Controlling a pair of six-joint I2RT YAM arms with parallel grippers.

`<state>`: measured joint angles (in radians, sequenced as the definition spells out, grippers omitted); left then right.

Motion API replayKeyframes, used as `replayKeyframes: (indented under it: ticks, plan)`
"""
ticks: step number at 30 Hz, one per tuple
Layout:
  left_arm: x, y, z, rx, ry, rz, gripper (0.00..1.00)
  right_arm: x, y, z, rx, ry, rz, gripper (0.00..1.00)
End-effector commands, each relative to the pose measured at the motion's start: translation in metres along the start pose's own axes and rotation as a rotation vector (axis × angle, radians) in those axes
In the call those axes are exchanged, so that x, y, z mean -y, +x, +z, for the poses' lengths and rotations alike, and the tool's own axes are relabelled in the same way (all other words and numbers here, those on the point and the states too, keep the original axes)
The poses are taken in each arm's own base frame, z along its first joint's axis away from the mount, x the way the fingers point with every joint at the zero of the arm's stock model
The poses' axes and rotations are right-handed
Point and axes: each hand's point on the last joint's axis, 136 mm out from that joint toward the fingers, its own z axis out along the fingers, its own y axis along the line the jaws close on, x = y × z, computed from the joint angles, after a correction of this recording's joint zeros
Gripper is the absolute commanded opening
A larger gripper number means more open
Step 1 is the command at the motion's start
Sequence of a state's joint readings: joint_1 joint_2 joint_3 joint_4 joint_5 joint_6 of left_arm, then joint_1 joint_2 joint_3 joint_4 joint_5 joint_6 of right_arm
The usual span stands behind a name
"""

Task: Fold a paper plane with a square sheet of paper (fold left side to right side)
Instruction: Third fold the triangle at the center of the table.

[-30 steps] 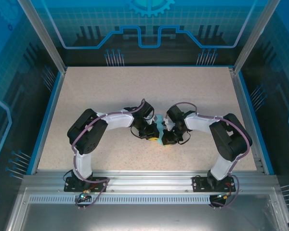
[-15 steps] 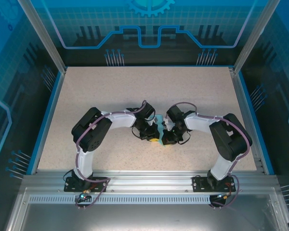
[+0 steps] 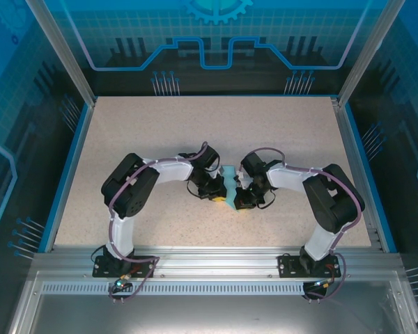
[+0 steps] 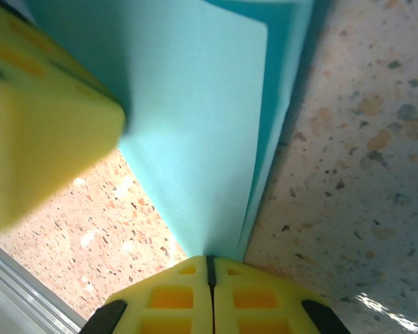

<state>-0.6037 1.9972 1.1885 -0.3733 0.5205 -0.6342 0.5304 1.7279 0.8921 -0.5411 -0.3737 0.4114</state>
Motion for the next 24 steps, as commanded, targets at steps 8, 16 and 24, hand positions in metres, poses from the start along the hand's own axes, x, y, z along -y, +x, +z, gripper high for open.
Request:
replayKeyframes:
  ticks: [8, 16, 24]
  plan:
    - [-0.091, -0.034, -0.034, 0.101, -0.193, -0.117, 0.1, 0.045, 0.038, 0.018, -0.119, 0.198, 0.056, 0.06]
    - [-0.074, -0.047, -0.066, 0.167, -0.133, -0.081, 0.18, 0.027, 0.025, 0.013, -0.056, 0.117, 0.021, 0.07]
    - [-0.047, -0.034, -0.109, 0.296, -0.056, -0.041, 0.43, 0.009, 0.007, -0.006, 0.034, 0.078, -0.041, 0.11]
